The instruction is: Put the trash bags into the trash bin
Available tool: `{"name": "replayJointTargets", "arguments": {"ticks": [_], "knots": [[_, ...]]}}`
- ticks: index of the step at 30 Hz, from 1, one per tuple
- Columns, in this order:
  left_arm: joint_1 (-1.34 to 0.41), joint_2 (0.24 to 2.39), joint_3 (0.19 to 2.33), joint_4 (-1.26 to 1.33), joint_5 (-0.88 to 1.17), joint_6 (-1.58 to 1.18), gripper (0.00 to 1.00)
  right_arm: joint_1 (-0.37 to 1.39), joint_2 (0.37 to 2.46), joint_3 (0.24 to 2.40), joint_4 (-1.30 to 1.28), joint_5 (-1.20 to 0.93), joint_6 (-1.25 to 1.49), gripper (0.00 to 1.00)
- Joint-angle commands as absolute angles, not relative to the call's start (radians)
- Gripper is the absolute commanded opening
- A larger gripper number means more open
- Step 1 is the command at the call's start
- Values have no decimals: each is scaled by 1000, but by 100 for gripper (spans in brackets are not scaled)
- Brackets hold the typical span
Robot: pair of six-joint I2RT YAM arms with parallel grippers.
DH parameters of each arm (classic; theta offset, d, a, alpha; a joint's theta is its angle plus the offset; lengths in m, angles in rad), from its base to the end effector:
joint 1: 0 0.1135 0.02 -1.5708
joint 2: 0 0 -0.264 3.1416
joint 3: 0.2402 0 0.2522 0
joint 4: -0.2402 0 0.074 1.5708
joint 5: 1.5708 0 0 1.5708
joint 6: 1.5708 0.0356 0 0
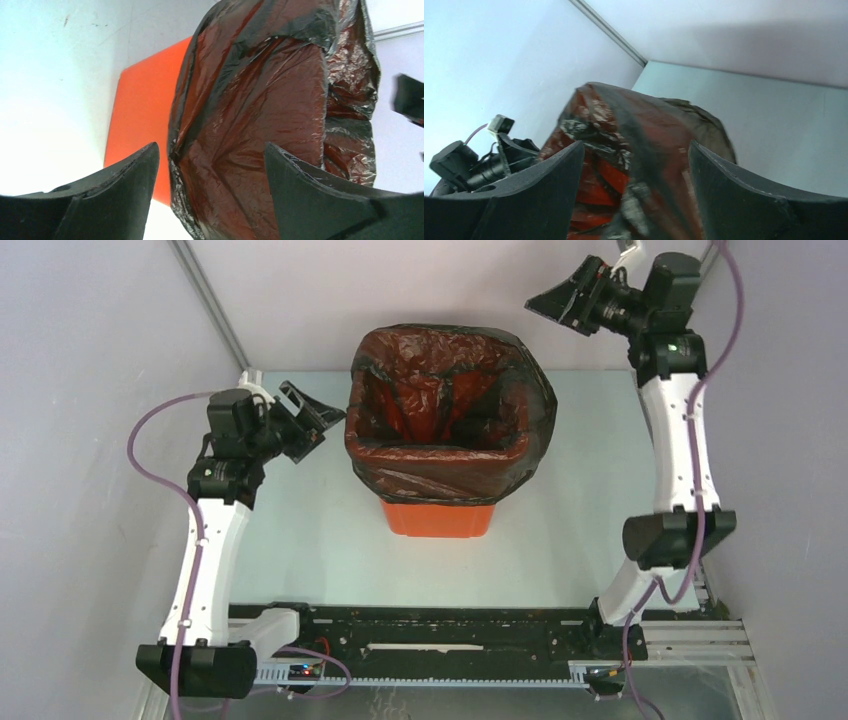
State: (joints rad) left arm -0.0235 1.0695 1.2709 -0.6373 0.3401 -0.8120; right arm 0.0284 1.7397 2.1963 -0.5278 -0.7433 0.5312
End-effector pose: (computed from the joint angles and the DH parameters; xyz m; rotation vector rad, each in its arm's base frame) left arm 0.2183 -0.0170 0.4074 -0.5880 2.0052 -0.8631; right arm 0.3569 0.0342 0.5285 -0.1668 1.7185 1.0254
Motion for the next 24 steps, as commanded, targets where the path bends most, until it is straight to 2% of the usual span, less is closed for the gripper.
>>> {"name": "replayJointTargets", "arguments": {"ticks": [1, 6, 14, 16, 20, 24], "knots": [[-20, 1081, 1257, -544, 419, -864, 82, 8, 1820, 2160, -404, -894, 581, 86], [-3, 1143, 1202, -309, 514, -1030, 83, -28, 1915, 2140, -373, -953, 752, 86], [-3, 1391, 1285, 54, 601, -1226, 81, -36, 1894, 1837, 145, -1076, 1162, 77], [-3, 1425, 1314, 69, 604, -1240, 80, -27, 1892, 1799, 183, -1085, 1181, 73], [-3, 1411, 1276, 24, 583, -1245, 78, -3, 1869, 1796, 14, -1017, 1027, 67], [-3, 1353, 1218, -89, 571, -1195, 78, -3, 1849, 1717, 117, -1004, 1101, 50]]}}
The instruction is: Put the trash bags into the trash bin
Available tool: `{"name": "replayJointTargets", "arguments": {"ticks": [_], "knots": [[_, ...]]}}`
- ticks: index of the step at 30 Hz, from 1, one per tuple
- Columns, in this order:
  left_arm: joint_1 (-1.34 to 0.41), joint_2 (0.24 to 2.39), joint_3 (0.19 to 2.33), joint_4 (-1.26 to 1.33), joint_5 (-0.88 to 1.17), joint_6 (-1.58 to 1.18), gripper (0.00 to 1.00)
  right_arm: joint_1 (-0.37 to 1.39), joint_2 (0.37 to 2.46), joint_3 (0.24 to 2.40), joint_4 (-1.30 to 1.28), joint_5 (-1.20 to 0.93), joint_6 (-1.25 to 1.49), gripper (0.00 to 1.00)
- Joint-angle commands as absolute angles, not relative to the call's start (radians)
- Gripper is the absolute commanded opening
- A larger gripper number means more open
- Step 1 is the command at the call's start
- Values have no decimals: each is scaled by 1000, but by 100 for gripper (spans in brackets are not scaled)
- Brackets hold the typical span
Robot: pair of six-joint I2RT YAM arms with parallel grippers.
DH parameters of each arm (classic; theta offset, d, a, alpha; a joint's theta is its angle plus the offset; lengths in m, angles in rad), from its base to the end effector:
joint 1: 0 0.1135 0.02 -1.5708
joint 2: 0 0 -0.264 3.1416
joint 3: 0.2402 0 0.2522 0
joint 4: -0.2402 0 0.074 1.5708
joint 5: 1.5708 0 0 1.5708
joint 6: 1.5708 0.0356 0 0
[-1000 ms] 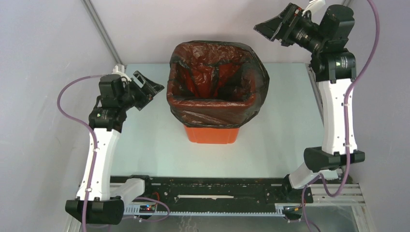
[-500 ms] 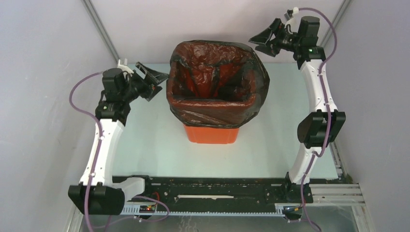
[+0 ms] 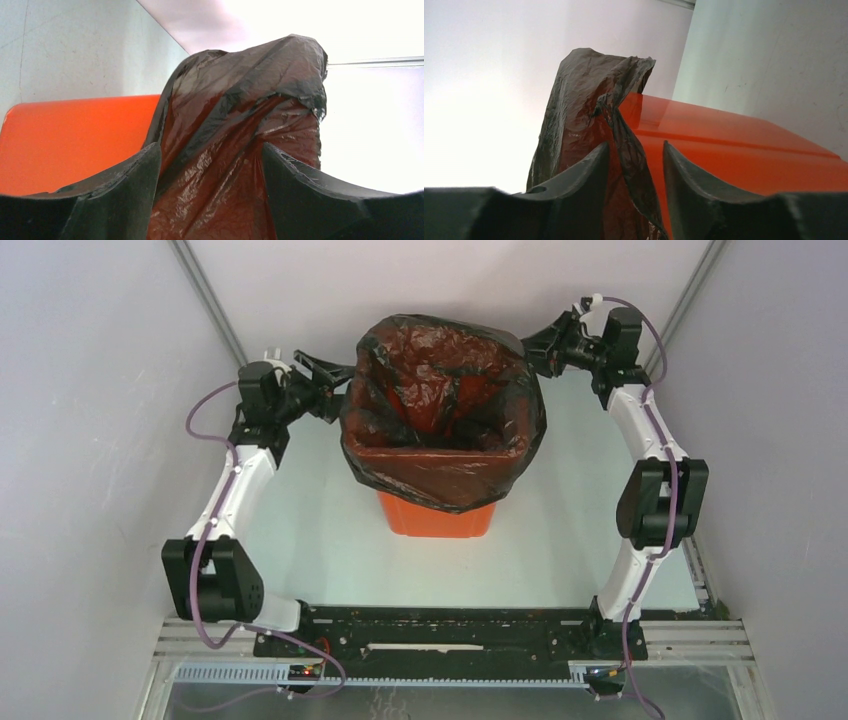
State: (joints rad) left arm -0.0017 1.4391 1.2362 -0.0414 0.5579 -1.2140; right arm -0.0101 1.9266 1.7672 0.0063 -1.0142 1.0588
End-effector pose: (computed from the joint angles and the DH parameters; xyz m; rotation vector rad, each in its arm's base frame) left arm 0.3384 -0.0194 0.3594 -0.7527 1.8522 -1.3293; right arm 0.4553 0.0256 0.3672 0.1744 1.9355 1.5970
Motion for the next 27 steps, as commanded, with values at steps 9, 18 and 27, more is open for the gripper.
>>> {"name": "replayJointTargets", "arguments": {"ticks": [9, 18, 27], "knots": [[43, 1189, 1221, -385, 493, -1005, 80, -7, 1862, 1665, 109, -968, 1111, 5], [90, 1050, 1259, -542, 399, -937, 82, -3, 1892, 1688, -121, -903, 940, 0], [98, 945, 1133, -549, 435, -979, 83, 20, 1960, 1865, -397, -854, 795, 19]]}}
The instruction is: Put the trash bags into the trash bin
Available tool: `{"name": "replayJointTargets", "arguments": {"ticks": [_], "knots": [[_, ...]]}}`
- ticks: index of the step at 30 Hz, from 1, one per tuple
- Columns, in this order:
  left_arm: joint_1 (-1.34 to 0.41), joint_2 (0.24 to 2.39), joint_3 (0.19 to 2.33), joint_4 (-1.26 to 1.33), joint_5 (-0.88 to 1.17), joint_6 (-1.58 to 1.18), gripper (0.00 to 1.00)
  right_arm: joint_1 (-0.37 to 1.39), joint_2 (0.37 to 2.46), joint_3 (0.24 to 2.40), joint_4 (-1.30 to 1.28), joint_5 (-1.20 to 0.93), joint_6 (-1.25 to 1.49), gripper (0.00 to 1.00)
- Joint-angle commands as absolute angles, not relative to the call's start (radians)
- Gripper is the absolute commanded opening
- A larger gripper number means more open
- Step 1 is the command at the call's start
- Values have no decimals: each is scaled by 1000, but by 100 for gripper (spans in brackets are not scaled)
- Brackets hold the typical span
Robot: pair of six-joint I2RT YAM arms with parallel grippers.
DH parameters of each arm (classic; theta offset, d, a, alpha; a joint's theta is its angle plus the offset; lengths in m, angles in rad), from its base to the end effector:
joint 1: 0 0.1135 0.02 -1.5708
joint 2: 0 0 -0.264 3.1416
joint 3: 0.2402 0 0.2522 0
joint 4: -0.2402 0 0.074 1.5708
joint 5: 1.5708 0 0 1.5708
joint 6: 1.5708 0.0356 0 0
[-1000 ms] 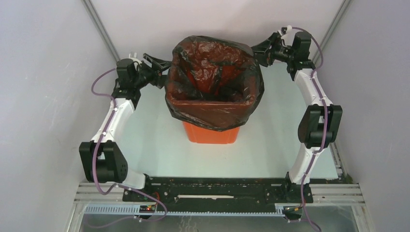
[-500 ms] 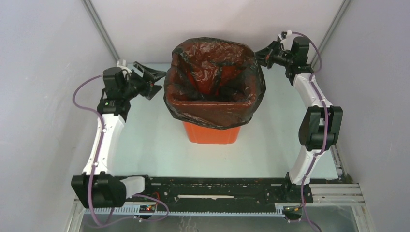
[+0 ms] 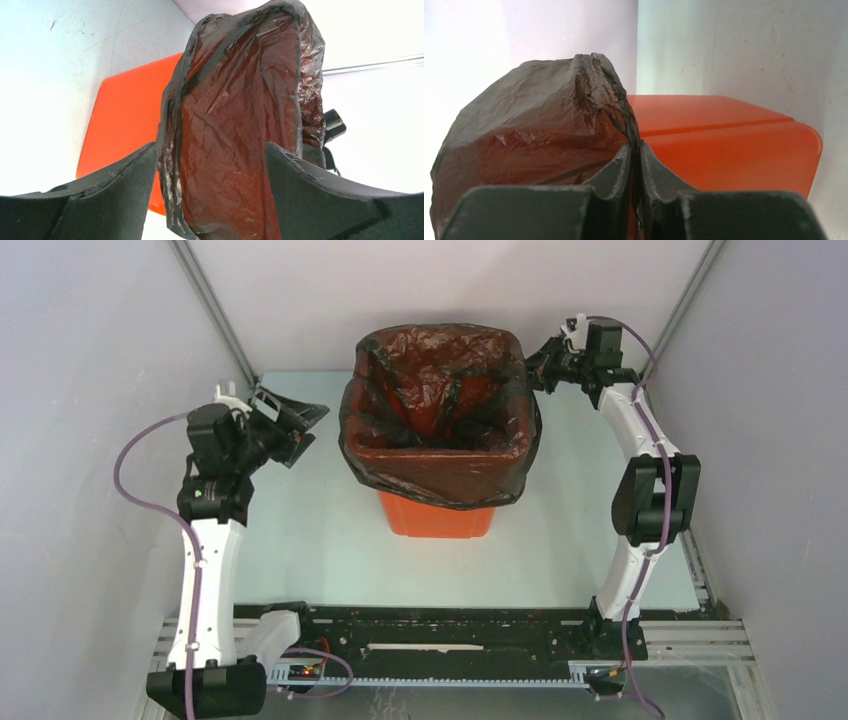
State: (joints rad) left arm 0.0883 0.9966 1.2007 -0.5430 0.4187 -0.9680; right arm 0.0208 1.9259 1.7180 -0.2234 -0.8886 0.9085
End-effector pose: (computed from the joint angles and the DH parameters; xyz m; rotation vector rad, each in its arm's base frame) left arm 0.2053 0.0036 0.4082 -0.7420 1.8639 -0.9793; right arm 0.4508 0.0370 0.3289 0.3150 2.1152 1.4577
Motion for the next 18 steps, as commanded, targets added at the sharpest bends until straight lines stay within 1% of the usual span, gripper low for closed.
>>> {"name": "replayJointTargets", "arguments": {"ticks": [1, 4, 5, 8, 9, 12, 13, 15, 18], "knots": [[98, 930, 1108, -540, 445, -993, 83, 17, 1968, 1910, -460, -839, 764, 25], [95, 884, 1025, -512, 464, -1034, 82, 8, 1981, 2052, -681, -751, 659, 45], [96, 869, 1001, -506, 469, -1045, 82, 8, 1983, 2103, -762, -717, 628, 48], [94, 833, 946, -493, 480, -1060, 82, -33, 1971, 2232, -967, -599, 551, 63], [94, 826, 935, -492, 483, -1055, 82, -38, 1961, 2263, -1016, -567, 530, 68], [93, 816, 894, -493, 487, -1047, 82, -46, 1910, 2325, -1137, -447, 497, 87], [87, 814, 877, -493, 488, -1053, 82, -46, 1885, 2326, -1166, -399, 500, 90], [68, 809, 833, -474, 486, -1064, 81, -45, 1819, 2286, -1198, -314, 515, 92], [41, 804, 774, -446, 467, -1084, 81, -44, 1689, 2127, -1211, -186, 520, 95]]}}
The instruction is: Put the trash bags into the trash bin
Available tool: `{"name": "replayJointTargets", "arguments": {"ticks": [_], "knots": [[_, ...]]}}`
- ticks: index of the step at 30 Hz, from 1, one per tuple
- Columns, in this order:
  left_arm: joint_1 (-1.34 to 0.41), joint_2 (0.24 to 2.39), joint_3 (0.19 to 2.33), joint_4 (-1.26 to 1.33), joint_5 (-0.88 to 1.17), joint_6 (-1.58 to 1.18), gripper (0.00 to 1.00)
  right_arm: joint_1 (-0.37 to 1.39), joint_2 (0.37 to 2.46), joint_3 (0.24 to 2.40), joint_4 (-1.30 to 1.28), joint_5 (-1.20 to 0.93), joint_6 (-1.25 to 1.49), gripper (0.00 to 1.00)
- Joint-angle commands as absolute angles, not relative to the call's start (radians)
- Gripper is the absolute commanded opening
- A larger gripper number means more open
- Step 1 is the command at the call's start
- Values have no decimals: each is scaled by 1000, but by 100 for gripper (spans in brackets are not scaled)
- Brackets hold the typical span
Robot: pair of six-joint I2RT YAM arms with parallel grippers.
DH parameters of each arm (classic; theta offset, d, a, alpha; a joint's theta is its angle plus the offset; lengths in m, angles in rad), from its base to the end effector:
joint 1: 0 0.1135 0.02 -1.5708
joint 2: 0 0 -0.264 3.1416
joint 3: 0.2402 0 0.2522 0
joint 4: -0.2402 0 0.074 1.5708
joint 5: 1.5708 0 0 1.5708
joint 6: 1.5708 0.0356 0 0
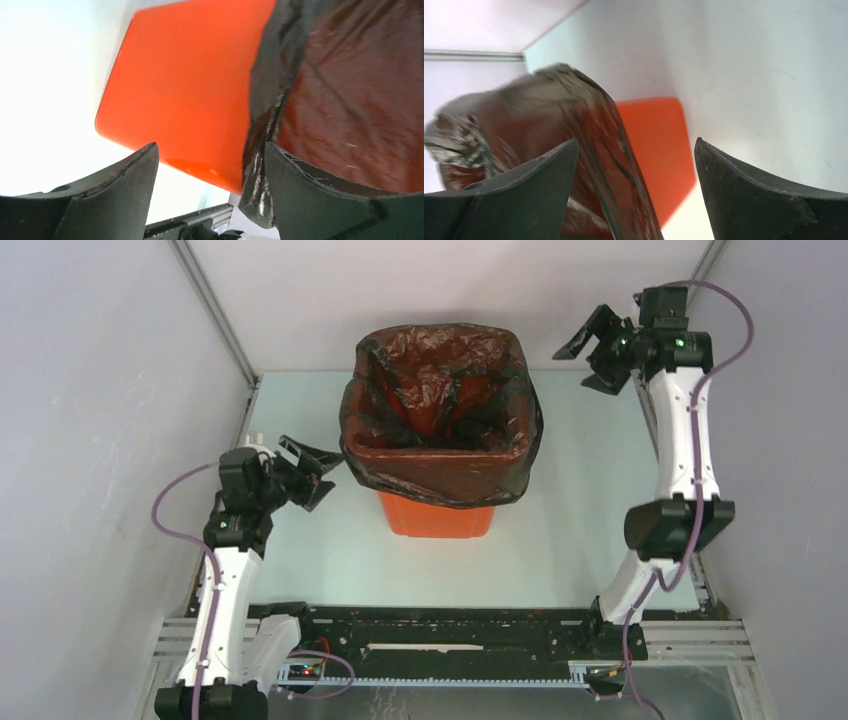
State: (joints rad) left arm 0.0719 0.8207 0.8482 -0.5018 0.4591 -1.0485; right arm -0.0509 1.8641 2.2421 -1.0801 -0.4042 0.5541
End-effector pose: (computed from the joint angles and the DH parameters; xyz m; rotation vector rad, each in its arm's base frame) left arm 0.1781 -0.0030 0.3250 -0.8806 1.9801 -1.0573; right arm 0.3836 -0.0055 0.4435 0.4760 2.2583 0.7213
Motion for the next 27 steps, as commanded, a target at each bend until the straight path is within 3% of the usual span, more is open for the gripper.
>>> {"name": "replayJointTargets", "arguments": {"ticks": [1, 6, 10, 16, 19, 27], "knots": [[36, 805, 756, -434, 461, -1092, 82, -46, 1644, 2055, -1211, -145, 512, 96], [15, 843, 680, -378, 452, -1161, 82, -35, 1373, 1640, -1157, -90, 471, 96], [-32, 913, 623, -275, 496, -1257, 82, 40, 1154, 1337, -1119, -177, 501, 95], [-113, 1017, 626, -175, 478, -1322, 81, 147, 1016, 1014, -959, -436, 634, 94], [-184, 1110, 668, -83, 490, -1358, 81, 152, 990, 969, -915, -466, 672, 92], [-406, 1452, 952, 31, 471, -1430, 81, 175, 895, 1089, -1099, -232, 558, 92]]}}
